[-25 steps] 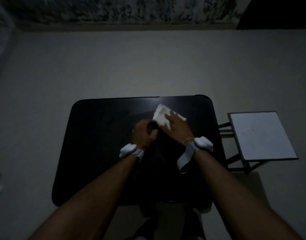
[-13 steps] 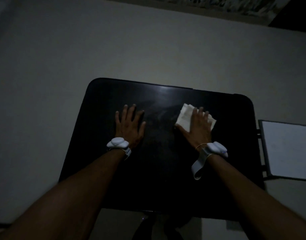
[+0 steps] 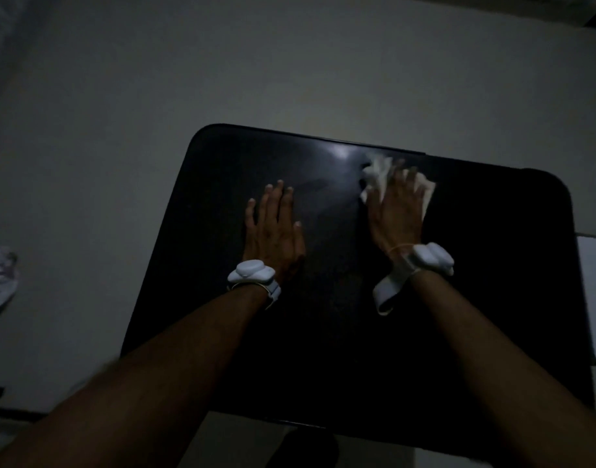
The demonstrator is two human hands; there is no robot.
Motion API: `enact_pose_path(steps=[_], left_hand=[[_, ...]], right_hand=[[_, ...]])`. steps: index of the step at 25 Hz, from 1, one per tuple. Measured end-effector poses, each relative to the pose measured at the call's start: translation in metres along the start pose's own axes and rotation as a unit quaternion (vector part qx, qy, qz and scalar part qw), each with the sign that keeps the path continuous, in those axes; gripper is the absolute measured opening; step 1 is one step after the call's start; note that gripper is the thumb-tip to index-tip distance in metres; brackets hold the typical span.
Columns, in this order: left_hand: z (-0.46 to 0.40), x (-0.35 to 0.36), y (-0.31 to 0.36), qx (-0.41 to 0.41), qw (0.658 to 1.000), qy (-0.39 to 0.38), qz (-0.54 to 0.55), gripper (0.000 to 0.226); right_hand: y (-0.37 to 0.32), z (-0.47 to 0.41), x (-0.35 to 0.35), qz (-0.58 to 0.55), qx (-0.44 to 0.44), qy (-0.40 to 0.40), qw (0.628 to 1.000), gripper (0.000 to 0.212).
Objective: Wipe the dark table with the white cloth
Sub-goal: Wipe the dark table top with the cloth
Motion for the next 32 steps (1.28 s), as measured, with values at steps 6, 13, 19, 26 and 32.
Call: enact_pose_path(steps=[6,13,19,26,32], left_hand=[[0.002,-0.001,0.003,-0.005,1.0,0.027,0.0,0.061],[0.001,-0.001,0.004,0.002,0.999,0.039,-0.012,0.057],[-0.004,-0.002,0.0,-0.015,1.0,-0.004,-0.017,0.06],[-0.002,-0.003,0.004,-0.011,1.0,0.008,-0.018,0.057],[-0.003,-0.004,0.003,-0.017,0.999,0.01,-0.029,0.058]], right_hand=[[-0.067,0.017,0.016,0.123,-0.33,-0.078,0.932,0.058],[-0.094,0.008,0.032,0.121,-0.331,-0.094,0.931,0.066],[-0.038,-0.007,-0.008,-0.002,-0.048,0.042,0.998,0.061],[0.029,-0.03,-0.031,0.042,-0.015,0.036,0.998,0.066],[-0.033,0.039,0.023,0.07,-0.14,0.006,0.988,0.062]])
Point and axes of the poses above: each hand's wrist, its own z-axis away from the middle knuckle, its own x-axis out of the palm, y = z × x, the point moved 8 cm from there along -z, towards the middle knuckle, and after that the axes turned 13 degrees about -y, right-handed, at the moved point
